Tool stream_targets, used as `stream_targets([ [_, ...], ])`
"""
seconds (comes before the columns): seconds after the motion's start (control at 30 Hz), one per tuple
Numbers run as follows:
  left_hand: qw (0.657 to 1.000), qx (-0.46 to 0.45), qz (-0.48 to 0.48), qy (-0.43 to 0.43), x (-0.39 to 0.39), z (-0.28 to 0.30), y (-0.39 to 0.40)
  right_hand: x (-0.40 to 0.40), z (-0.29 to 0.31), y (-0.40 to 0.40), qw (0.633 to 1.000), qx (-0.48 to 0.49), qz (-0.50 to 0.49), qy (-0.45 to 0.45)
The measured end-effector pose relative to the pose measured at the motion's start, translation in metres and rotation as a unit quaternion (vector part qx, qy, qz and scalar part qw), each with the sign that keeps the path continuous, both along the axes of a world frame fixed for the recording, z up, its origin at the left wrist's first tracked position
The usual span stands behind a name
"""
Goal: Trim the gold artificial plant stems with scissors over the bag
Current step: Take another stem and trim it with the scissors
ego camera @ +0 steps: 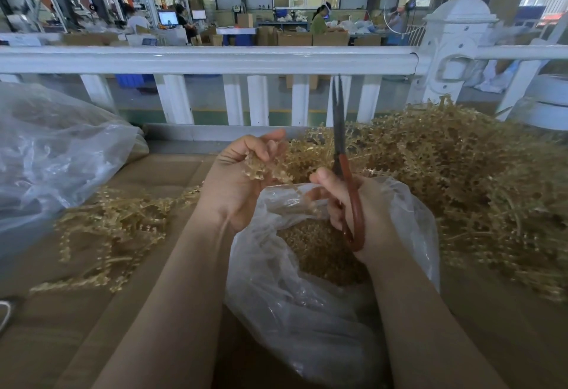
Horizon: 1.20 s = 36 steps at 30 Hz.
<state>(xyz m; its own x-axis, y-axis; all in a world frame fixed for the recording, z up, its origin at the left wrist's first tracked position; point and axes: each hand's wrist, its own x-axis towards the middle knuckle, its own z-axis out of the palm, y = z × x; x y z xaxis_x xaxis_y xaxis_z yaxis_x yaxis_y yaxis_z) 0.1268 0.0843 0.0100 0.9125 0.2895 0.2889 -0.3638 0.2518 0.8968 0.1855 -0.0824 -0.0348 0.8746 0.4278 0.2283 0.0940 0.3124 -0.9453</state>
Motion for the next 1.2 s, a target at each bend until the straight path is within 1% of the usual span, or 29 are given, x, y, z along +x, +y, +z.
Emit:
stream_targets([
  [0.1, 0.999, -0.004, 0.029, -0.034, 0.003, -0.001, -0.005, -0.003, 0.004, 0.000, 0.999, -0.044, 0.010, 0.001],
  [0.2, 0.997, -0.001, 0.024, -0.072, 0.004, -0.001, -0.011, -0.005, 0.006, 0.000, 0.998, -0.063, 0.027, 0.007],
  [0.27, 0.996, 0.022, 0.017, -0.079, 0.006, -0.002, -0.013, -0.004, 0.007, 0.001, 0.997, -0.069, 0.017, 0.012],
  [0.3, 0.997, 0.030, 0.019, -0.069, 0.006, -0.003, -0.012, -0.004, 0.006, 0.002, 0.998, -0.066, 0.009, 0.016],
  [0.37, 0.999, 0.000, 0.025, -0.021, 0.007, -0.004, -0.009, -0.004, 0.005, 0.003, 0.999, -0.049, -0.006, 0.014],
  [0.43, 0.996, -0.050, 0.033, 0.068, 0.007, -0.003, -0.003, -0.003, 0.003, 0.004, 0.999, -0.027, -0.025, 0.007],
  [0.5, 0.985, -0.028, 0.023, 0.171, 0.002, 0.000, 0.001, -0.003, 0.002, 0.005, 0.999, -0.001, -0.042, 0.005],
  [0.53, 0.978, -0.016, 0.006, 0.207, 0.001, 0.000, 0.003, -0.002, 0.001, 0.005, 0.999, 0.009, -0.052, 0.005],
  [0.57, 0.975, -0.012, -0.017, 0.223, 0.000, 0.000, 0.005, -0.001, 0.001, 0.005, 0.998, 0.017, -0.062, 0.005],
  [0.63, 0.972, 0.004, -0.060, 0.229, 0.000, 0.000, 0.008, 0.000, 0.000, 0.005, 0.997, 0.029, -0.077, 0.004],
  [0.73, 0.967, 0.064, -0.093, 0.230, -0.003, -0.003, 0.005, 0.000, 0.000, 0.005, 0.995, 0.046, -0.083, 0.000],
  [0.77, 0.965, 0.071, -0.098, 0.234, -0.003, -0.004, 0.003, 0.000, 0.001, 0.005, 0.995, 0.048, -0.082, -0.001],
  [0.87, 0.966, 0.075, -0.087, 0.233, -0.001, -0.007, -0.004, -0.001, 0.001, 0.007, 0.996, 0.046, -0.078, -0.011],
  [0.97, 0.972, 0.077, -0.069, 0.211, 0.002, -0.008, -0.004, -0.002, 0.001, 0.007, 0.996, 0.056, -0.062, -0.021],
  [1.1, 0.978, 0.054, -0.061, 0.190, 0.002, -0.008, -0.004, -0.001, -0.001, 0.007, 0.997, 0.036, -0.059, -0.026],
  [1.2, 0.978, 0.072, -0.054, 0.189, 0.003, -0.009, -0.007, 0.000, -0.002, 0.007, 0.997, 0.030, -0.065, -0.018],
])
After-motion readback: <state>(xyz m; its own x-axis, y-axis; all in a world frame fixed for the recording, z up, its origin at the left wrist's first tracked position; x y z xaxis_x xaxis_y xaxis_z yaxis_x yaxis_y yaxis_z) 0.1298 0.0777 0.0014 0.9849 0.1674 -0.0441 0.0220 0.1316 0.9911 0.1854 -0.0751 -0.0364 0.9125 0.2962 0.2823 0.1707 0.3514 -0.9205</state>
